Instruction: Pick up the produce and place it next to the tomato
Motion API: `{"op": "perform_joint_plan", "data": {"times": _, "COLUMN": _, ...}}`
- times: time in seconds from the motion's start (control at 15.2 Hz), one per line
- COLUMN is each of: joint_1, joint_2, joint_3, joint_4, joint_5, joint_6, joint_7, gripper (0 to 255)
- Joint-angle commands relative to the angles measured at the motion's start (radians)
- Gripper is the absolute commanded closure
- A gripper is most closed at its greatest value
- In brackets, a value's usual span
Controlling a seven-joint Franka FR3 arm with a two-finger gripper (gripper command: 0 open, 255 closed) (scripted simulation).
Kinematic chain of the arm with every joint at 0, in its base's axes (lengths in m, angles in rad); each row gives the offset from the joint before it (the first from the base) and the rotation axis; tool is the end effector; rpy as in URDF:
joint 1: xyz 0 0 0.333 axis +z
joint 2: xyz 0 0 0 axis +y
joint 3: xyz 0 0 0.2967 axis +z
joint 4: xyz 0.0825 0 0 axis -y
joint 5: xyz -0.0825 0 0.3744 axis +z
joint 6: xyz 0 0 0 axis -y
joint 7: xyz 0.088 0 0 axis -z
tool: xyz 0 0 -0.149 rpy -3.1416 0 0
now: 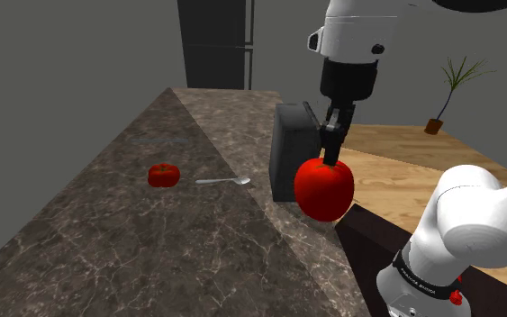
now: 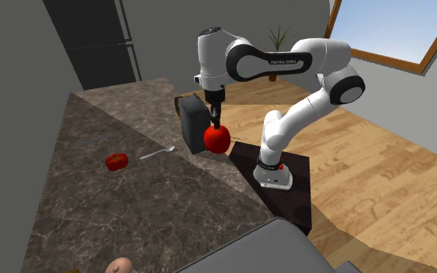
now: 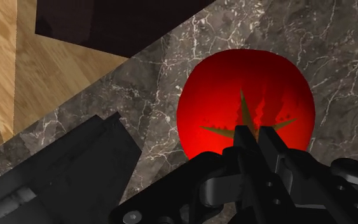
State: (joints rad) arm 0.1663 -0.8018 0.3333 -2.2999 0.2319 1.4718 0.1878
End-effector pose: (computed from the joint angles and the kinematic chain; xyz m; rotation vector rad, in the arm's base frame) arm 0.2436 0.1979 0.5379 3.0990 0.3498 -0.0806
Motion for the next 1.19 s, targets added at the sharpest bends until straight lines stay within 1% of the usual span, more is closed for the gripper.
{"op": "perform_joint_plan", "data": {"times": 0.0, "joint_1": -0.011, "joint_2": 0.040, "joint_3": 0.000, "joint_4": 0.037, "joint_5": -0.010, "joint_6": 0.003, "joint_7": -0.003, "gripper": 255}}
{"op": "perform_joint_plan", "data": {"times": 0.33, "joint_1": -0.061, "joint_2": 0.230, "joint_3": 0.012, "joint_4": 0.157, "joint_5": -0.055, "joint_6": 0.070, "joint_7": -0.019, "gripper": 255}}
{"op": "perform_joint_plan", "data": {"times": 0.59, "joint_1": -0.095, "joint_2": 0.386, "joint_3": 0.025, "joint_4": 0.276, "joint_5": -0.096, "joint_6": 0.103, "joint_7": -0.020, "gripper": 255}}
{"op": "perform_joint_plan", "data": {"times": 0.86, "joint_1": -0.121, "joint_2": 0.546, "joint_3": 0.040, "joint_4": 0.417, "joint_5": -0.146, "joint_6": 0.116, "joint_7": -0.011, "gripper": 255}}
{"op": "perform_joint_plan", "data": {"times": 1.12, "joint_1": -0.133, "joint_2": 0.714, "joint_3": 0.055, "joint_4": 0.584, "joint_5": -0.204, "joint_6": 0.107, "joint_7": 0.005, "gripper": 255}}
